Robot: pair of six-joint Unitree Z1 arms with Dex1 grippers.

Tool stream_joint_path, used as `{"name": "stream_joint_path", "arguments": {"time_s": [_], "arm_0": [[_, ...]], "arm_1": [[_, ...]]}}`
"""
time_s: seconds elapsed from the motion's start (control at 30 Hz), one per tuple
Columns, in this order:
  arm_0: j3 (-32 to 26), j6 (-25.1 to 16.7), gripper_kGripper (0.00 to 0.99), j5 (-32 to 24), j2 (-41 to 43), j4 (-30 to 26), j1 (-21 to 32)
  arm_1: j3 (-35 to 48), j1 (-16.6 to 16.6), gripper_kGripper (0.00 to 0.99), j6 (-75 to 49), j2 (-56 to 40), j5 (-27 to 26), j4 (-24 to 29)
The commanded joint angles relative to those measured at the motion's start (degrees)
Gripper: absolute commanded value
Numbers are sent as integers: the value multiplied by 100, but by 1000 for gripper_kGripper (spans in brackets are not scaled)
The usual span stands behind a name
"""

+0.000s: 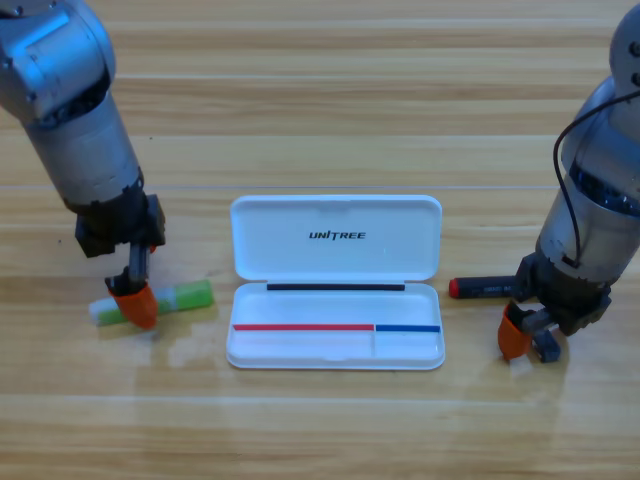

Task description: Clean up eraser and pencils

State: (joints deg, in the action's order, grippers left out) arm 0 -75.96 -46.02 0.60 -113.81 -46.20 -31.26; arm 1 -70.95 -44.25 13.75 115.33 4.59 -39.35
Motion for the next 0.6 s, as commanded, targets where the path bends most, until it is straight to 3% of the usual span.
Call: {"name": "stream_joint_path", "arguments": {"time_s": [0.03, 0.1, 0.17, 0.2, 0.33, 0.4, 0.6], "arm_0": [[143, -4, 969, 72, -378, 156, -91], [143, -30, 969, 72, -440, 200, -82], [161, -65, 969, 72, -501, 261, -74], [161, -74, 969, 72, -537, 287, -74], [178, -83, 969, 72, -616, 358, -74], [204, -83, 969, 63, -642, 402, -74], [310, -92, 986, 72, -712, 534, -65]], "arm_1": [[28, 224, 727, -22, 403, -134, -90], [28, 259, 713, -39, 429, -213, -160], [55, 303, 456, -189, 438, -441, -178], [81, 321, 391, -224, 447, -538, -178], [116, 391, 311, -294, 491, -652, -178], [125, 435, 195, -347, 517, -766, -178], [134, 505, 175, -514, 526, -854, -204]]}}
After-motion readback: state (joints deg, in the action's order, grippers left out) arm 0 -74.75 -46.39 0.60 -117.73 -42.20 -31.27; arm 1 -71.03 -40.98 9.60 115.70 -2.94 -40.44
